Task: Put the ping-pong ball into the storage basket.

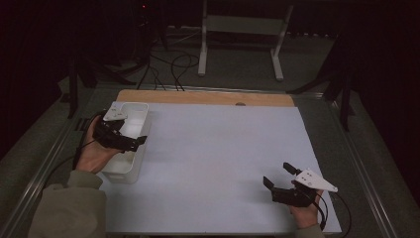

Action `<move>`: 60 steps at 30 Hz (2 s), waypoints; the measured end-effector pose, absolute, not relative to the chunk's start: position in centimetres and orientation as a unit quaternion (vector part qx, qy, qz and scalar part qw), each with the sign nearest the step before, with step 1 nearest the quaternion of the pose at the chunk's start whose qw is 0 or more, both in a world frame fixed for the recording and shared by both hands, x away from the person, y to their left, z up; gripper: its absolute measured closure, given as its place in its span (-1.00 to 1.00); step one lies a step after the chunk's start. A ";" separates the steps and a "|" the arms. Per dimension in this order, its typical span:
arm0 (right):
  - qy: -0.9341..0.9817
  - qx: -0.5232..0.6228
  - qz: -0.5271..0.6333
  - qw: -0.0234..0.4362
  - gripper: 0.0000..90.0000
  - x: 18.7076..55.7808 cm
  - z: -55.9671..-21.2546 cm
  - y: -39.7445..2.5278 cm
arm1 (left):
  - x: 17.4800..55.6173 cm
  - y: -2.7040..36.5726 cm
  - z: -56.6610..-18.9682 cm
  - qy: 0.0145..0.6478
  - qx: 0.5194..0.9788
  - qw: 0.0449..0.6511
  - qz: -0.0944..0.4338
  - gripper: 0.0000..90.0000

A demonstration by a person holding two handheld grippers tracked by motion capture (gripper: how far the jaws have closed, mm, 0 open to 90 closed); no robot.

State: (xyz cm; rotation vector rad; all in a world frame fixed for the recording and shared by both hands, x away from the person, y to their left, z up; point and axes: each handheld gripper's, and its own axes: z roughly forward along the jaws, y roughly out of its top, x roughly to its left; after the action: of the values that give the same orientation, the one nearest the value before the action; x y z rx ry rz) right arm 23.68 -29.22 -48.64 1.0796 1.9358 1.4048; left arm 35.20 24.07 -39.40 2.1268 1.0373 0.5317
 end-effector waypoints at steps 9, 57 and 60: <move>0.712 0.397 0.518 0.259 -0.83 23.7 -48.6 -29.3 | 34.8 23.8 -39.8 0.395 0.816 0.367 0.208 -1.00; 0.705 0.397 0.526 0.264 -0.83 24.0 -47.8 -29.3 | 30.7 22.8 -43.5 0.381 0.788 0.440 0.200 -1.00; 0.704 0.398 0.525 0.264 -0.83 24.0 -47.8 -29.4 | 30.3 22.9 -43.6 0.380 0.784 0.449 0.201 -1.00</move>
State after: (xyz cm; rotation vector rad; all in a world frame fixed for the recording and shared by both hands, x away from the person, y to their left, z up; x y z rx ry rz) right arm 24.00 -29.39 -47.83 1.0756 1.9042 1.4203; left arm 30.27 22.92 -43.56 1.9385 0.9398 0.4983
